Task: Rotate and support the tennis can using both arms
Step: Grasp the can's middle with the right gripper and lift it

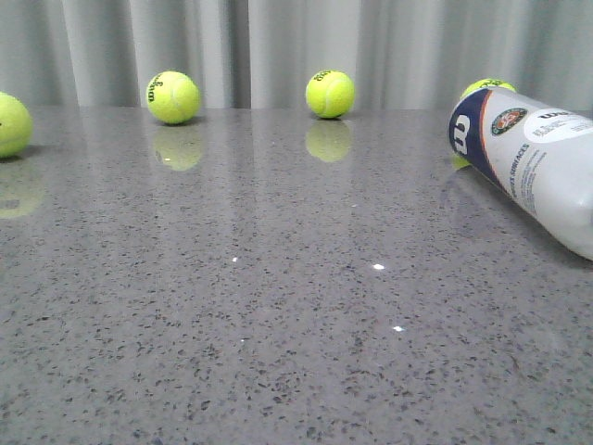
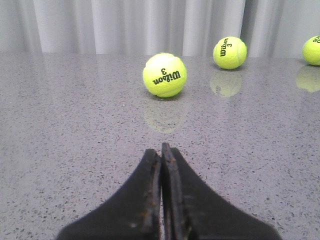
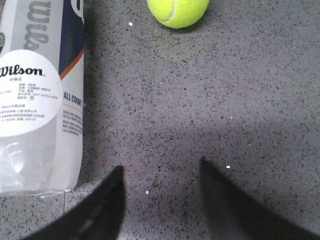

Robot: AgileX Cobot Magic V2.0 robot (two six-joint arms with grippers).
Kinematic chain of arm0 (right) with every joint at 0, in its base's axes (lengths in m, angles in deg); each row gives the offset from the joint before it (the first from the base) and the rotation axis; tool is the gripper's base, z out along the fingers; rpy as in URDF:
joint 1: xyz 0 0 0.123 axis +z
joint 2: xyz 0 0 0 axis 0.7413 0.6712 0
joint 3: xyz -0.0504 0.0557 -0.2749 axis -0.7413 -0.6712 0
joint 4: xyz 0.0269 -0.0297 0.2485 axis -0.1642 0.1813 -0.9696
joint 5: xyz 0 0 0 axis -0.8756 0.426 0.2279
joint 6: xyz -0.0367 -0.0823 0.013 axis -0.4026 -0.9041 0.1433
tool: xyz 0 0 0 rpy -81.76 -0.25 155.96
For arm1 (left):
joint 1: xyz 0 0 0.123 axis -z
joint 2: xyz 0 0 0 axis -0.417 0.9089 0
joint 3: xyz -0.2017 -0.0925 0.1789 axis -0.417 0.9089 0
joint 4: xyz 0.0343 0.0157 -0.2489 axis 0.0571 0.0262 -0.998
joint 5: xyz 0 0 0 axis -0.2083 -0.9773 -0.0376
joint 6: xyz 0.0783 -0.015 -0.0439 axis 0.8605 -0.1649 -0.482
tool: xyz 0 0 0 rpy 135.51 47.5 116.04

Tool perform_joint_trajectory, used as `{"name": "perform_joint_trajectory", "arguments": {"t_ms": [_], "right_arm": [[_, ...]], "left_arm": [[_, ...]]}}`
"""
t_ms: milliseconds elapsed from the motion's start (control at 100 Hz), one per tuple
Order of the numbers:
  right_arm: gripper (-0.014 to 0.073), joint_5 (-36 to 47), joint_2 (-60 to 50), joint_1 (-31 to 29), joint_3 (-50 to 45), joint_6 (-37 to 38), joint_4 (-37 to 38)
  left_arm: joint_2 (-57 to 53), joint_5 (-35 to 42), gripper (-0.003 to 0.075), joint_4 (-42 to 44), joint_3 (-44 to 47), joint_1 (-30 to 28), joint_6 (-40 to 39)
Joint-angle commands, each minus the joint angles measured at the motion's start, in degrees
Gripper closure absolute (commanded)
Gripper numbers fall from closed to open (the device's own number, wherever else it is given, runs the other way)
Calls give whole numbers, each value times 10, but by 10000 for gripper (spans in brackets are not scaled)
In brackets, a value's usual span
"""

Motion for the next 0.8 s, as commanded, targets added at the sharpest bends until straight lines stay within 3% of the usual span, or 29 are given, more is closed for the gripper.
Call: {"name": "perform_joint_trajectory", "arguments": {"t_ms": [0,120,410,790], "right_arm": [[-66,6,39,1,54,-3,-5],[-27,-24,95,10,115,-3,-20],[-20,-61,212,102,233,44,-68],[-20,-83,352,138,283,87,-101]], "left_arm": [[-22,44,741,-5,27,-1,1],[-22,44,741,-5,27,-1,1],[-22,44,741,-5,27,-1,1],[-22,44,741,-5,27,-1,1]]}}
